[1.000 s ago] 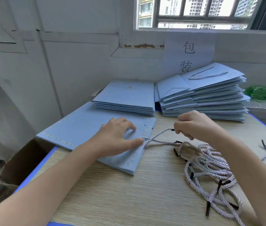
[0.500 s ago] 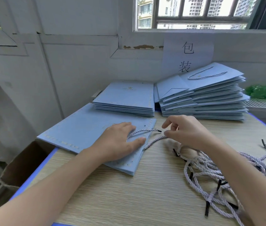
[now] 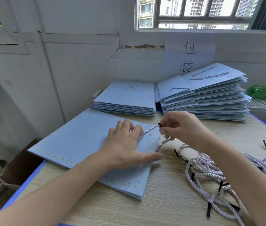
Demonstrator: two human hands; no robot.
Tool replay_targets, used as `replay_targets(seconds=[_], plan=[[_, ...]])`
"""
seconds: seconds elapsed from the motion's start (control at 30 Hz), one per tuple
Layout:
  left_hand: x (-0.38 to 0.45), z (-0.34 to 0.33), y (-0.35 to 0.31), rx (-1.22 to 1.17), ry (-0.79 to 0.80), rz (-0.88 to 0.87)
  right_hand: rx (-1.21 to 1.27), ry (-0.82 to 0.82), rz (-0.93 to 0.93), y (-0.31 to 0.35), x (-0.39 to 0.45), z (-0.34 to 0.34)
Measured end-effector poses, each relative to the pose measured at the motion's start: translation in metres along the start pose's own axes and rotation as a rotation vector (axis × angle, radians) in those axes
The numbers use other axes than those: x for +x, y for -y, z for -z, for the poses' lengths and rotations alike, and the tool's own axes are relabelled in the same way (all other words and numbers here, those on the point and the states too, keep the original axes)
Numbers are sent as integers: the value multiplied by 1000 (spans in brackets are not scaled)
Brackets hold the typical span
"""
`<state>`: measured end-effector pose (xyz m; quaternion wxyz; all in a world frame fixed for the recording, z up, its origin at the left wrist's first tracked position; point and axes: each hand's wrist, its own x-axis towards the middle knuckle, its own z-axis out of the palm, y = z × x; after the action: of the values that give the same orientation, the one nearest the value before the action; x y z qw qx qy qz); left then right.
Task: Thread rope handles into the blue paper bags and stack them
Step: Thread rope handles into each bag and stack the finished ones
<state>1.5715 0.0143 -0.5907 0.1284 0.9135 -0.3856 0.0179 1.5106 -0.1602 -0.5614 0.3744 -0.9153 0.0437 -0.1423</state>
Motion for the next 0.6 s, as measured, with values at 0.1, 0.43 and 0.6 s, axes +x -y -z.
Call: replay_targets(seconds=[0.1,0.43,0.6], plan=[[-1,0,-2,20,11,-27,34,30,7,-1,0,-8],[-6,7,-6,-23,77,-81,-306,28,116,-7,1,-12],[-6,5,-5,-15,67,-98,-379,84,165,-8,2,-15]])
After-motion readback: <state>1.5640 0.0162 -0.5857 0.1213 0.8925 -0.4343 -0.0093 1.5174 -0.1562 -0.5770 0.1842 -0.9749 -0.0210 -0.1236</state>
